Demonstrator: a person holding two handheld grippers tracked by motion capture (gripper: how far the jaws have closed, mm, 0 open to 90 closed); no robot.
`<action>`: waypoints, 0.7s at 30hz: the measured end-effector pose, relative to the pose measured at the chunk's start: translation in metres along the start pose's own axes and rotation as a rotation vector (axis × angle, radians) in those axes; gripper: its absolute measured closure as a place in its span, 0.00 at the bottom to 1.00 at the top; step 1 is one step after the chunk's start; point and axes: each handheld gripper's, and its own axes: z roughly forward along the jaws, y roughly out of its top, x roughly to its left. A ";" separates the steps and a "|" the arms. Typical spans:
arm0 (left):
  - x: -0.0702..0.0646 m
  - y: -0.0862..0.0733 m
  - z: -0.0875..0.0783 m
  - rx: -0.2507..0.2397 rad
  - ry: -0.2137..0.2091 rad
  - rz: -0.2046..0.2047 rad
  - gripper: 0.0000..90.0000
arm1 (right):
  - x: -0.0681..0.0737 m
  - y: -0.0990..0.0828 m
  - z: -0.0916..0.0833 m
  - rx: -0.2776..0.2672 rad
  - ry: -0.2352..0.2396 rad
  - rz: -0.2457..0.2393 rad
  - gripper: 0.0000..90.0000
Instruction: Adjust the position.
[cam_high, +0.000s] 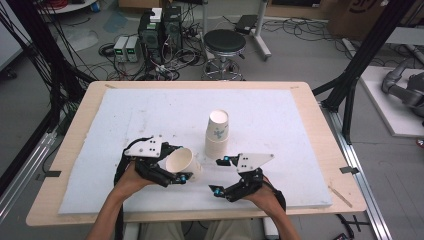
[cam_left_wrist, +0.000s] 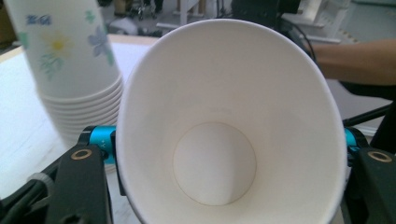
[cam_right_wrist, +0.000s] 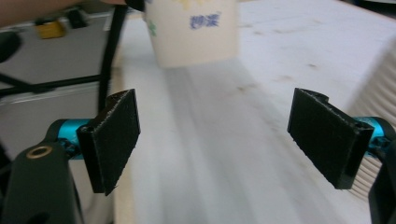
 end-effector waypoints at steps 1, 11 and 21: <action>0.002 0.001 -0.001 0.015 0.010 -0.002 0.35 | -0.002 -0.002 -0.003 0.001 -0.024 0.012 0.19; 0.024 0.010 -0.009 0.180 0.081 -0.011 0.35 | -0.021 -0.029 -0.032 0.045 -0.241 0.115 0.19; 0.039 0.016 -0.013 0.268 0.098 -0.023 0.35 | -0.035 -0.045 -0.042 0.096 -0.411 0.187 0.19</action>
